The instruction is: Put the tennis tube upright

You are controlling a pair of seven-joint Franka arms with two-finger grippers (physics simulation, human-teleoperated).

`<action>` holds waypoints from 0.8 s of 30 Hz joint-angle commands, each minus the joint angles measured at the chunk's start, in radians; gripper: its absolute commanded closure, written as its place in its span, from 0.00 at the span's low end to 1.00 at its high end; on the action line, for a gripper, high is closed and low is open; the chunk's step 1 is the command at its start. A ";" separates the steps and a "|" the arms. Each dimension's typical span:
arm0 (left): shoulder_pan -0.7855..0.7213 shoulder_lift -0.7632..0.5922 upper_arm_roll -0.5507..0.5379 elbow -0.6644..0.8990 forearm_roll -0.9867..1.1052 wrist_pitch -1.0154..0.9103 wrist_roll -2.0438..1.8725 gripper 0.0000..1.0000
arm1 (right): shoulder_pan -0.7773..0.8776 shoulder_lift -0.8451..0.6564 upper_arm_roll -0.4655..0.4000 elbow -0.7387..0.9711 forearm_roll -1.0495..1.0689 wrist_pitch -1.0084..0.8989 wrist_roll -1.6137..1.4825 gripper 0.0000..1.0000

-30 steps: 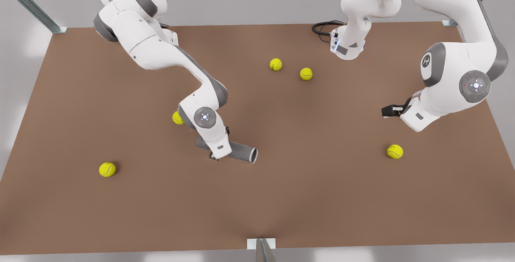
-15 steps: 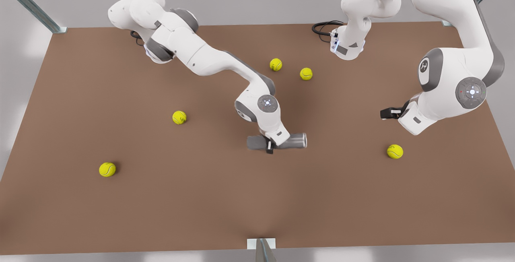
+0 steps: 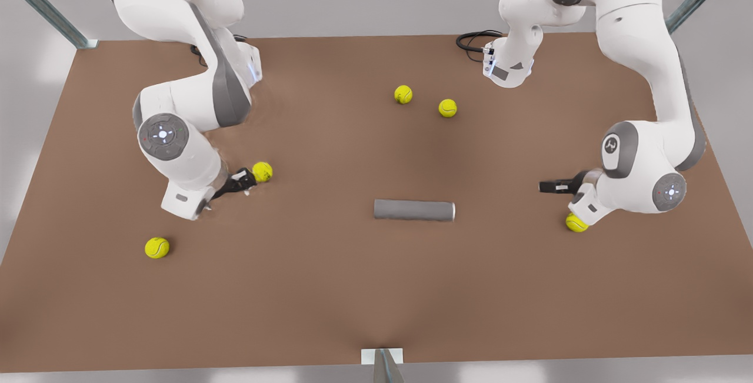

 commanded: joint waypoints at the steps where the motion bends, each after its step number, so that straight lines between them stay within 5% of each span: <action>1: 0.002 0.014 0.009 -0.035 -0.471 0.018 0.006 0.00 | -0.008 -0.005 0.000 -0.006 0.001 -0.001 0.002 0.00; 6: 0.002 0.045 0.039 -0.375 -0.891 0.133 0.489 0.00 | -0.035 0.004 0.003 0.003 -0.006 -0.018 0.003 0.00; 12: -0.038 0.157 0.008 -0.373 -0.929 0.248 0.833 0.00 | -0.048 0.035 -0.001 0.039 -0.016 -0.016 -0.003 0.00; 24: -0.038 0.209 -0.095 -0.367 -1.081 0.362 0.856 0.00 | -0.038 0.046 0.000 0.037 -0.106 -0.021 -0.001 0.00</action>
